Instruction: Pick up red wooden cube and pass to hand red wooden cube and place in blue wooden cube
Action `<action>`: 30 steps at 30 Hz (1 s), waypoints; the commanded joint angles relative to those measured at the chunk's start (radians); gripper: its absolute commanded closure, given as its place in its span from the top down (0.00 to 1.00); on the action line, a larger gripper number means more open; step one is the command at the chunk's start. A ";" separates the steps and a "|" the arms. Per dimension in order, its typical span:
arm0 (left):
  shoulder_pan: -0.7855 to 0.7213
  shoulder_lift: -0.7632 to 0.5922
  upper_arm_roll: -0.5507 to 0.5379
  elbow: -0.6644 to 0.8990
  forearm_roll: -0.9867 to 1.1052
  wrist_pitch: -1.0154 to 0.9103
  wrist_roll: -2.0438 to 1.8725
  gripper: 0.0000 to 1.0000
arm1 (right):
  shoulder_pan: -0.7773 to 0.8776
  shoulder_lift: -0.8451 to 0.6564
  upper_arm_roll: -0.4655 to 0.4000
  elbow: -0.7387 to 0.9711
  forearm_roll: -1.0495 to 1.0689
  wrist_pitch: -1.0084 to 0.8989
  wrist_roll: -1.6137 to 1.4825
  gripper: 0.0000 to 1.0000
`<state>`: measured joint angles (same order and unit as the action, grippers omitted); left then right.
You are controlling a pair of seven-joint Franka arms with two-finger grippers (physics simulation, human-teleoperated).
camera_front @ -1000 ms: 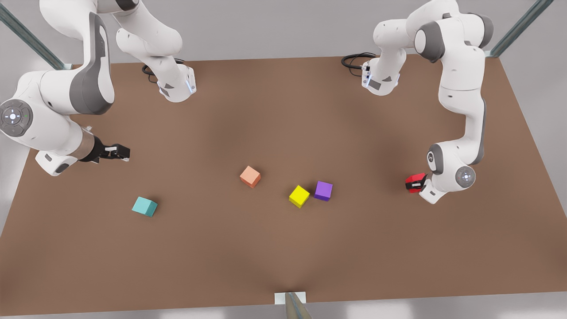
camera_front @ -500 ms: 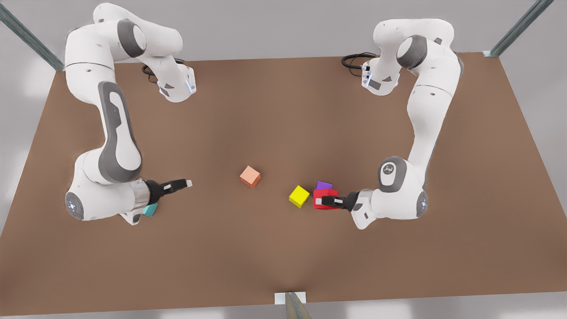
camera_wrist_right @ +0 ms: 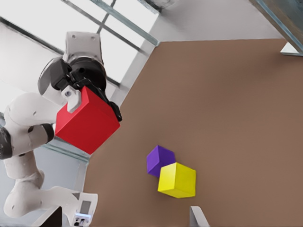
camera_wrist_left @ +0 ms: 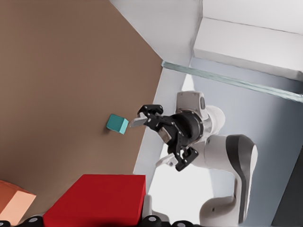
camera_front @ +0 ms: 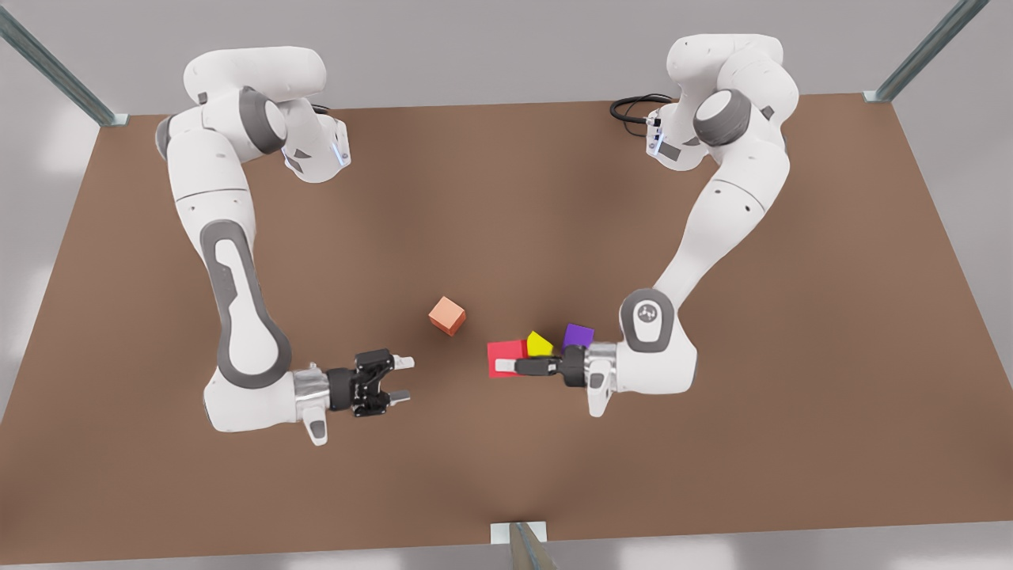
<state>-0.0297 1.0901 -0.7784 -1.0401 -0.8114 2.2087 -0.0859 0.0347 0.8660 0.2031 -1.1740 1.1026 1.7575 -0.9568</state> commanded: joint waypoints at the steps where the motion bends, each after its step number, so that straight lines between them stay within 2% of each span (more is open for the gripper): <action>1: 0.004 0.004 -0.001 -0.001 -0.100 0.026 0.239 0.63 | 0.004 0.019 0.022 -0.004 0.100 0.057 -1.116 1.00; 7: -0.003 0.021 -0.002 -0.011 -0.127 0.020 0.426 0.63 | 0.027 0.039 0.039 0.014 0.186 0.083 -1.134 1.00; 16: -0.013 0.021 -0.004 -0.017 -0.155 0.025 0.426 0.63 | 0.082 0.050 0.045 0.014 0.270 0.168 -1.122 0.99; 30: -0.015 0.025 -0.002 -0.017 -0.153 0.023 0.428 0.63 | 0.099 0.025 0.061 -0.049 0.312 0.155 -1.120 0.98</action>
<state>-0.0448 1.1171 -0.7800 -1.0573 -0.9556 2.2375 0.2305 0.1341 0.8958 0.2624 -1.2213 1.4141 1.9162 -1.8675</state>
